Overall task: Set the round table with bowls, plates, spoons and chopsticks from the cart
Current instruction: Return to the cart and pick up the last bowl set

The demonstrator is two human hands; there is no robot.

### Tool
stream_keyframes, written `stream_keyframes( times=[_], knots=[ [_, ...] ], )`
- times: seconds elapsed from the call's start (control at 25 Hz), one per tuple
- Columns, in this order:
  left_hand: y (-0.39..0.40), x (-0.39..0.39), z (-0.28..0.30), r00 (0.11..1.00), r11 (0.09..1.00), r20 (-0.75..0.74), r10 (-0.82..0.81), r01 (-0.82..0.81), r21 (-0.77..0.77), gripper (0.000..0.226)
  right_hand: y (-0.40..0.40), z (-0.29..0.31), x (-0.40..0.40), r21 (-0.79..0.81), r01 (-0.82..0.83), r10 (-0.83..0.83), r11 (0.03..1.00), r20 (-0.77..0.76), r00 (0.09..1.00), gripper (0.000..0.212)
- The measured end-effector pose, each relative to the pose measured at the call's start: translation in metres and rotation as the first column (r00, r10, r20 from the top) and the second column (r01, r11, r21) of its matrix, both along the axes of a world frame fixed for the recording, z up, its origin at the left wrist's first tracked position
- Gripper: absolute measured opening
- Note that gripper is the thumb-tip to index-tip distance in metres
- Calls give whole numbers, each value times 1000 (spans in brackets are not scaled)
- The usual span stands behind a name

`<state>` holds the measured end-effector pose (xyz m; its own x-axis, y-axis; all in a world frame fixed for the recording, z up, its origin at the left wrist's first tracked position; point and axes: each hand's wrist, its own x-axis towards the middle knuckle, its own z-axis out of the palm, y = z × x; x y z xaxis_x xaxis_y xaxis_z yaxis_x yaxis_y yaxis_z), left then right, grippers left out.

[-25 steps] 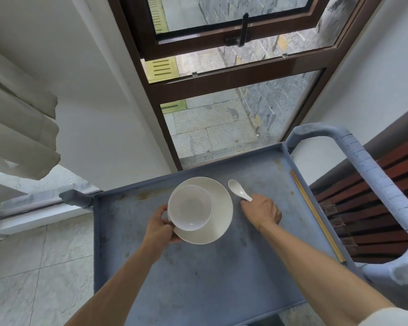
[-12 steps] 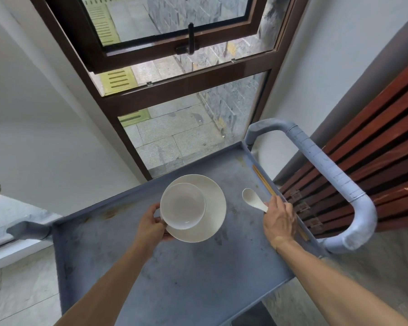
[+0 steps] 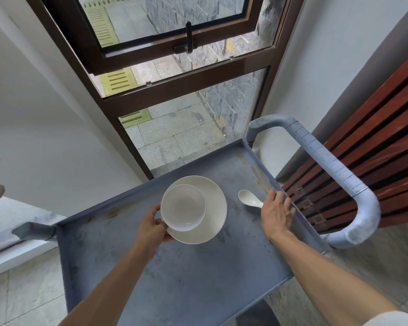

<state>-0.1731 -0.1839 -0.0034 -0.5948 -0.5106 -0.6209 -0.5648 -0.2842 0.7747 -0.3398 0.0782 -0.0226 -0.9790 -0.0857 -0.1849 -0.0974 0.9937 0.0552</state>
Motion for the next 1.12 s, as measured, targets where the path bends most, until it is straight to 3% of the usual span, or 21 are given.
stream_keyframes(
  times=[0.2, 0.36, 0.8, 0.92, 1.0, 1.12],
  knots=[
    [-2, 6, 1, 1000, 1000, -2, 18, -18, -10, 46, 10, -6, -9, 80, -112, 112, 990, 15, 994, 24],
    [-1, 8, 1, 1000, 1000, -1, 13, -13, -3, 46, 7, -7, -9, 77, -103, 97, 992, 70, 993, 26],
    [-2, 13, 6, 1000, 1000, -23, -6, 7, 21, 46, 20, -9, 6, 86, -152, 154, 985, -25, 988, 26],
    [-2, 13, 8, 999, 999, -20, -34, 35, 19, 43, 17, -3, 15, -39, -111, 110, 993, -24, 994, 28],
    [-1, 11, 10, 997, 997, -29, -70, 71, 30, 41, 11, 0, 24, -250, -16, 3, 968, -53, 999, 25],
    [5, 7, 14, 991, 991, -33, -130, 131, 34, 39, -5, 5, 39, -586, 100, -122, 804, 2, 993, 12]
  ],
)
